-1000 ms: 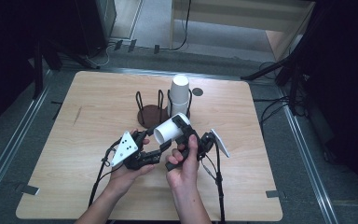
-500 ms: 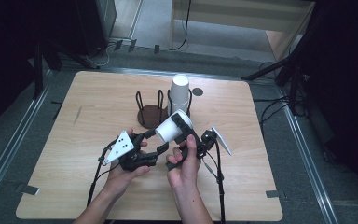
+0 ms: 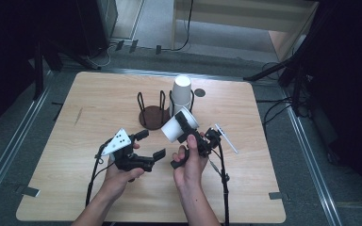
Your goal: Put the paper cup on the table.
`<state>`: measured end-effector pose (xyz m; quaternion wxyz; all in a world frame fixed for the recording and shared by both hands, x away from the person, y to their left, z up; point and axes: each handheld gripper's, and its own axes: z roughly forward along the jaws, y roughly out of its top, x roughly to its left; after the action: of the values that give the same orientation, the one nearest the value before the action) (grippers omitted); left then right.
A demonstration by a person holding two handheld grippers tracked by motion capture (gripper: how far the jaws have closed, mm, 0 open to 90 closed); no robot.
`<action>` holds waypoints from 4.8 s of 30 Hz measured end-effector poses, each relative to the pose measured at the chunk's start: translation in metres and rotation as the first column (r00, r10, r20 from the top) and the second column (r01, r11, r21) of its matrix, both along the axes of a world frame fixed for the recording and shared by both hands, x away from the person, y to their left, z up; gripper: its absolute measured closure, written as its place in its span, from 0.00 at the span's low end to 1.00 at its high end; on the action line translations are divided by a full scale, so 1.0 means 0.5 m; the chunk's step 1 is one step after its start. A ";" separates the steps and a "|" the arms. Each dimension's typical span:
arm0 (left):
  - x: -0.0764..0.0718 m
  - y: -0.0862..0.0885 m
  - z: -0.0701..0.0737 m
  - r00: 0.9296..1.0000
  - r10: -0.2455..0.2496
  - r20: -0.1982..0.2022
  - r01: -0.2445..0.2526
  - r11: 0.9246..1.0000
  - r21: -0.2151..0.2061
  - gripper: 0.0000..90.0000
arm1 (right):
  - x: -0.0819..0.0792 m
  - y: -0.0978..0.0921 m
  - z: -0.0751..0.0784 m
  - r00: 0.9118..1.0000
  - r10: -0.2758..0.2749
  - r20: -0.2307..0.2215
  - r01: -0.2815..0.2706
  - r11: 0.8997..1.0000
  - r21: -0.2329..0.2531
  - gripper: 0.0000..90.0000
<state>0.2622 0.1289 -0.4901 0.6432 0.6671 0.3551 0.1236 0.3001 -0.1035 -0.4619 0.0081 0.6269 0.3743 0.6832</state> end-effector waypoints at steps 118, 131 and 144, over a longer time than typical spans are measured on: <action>-0.067 0.417 -0.120 0.765 0.623 -0.164 -0.592 0.780 0.202 0.00 | 0.286 -0.176 -0.157 0.969 -0.103 0.224 0.242 0.571 -0.785 0.24; -0.066 0.416 -0.121 0.767 0.620 -0.163 -0.587 0.782 0.210 0.00 | 0.280 -0.179 -0.153 0.984 -0.056 0.169 0.170 0.576 -0.799 0.10; -0.065 0.416 -0.122 0.767 0.620 -0.165 -0.588 0.782 0.207 0.00 | 0.242 -0.185 -0.142 0.984 -0.010 0.178 0.150 0.581 -0.800 0.00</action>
<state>0.2296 0.3367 -0.5509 0.4749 0.5708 0.6114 0.2736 0.4213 -0.1961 -0.5327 0.3525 0.5161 0.6136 0.4826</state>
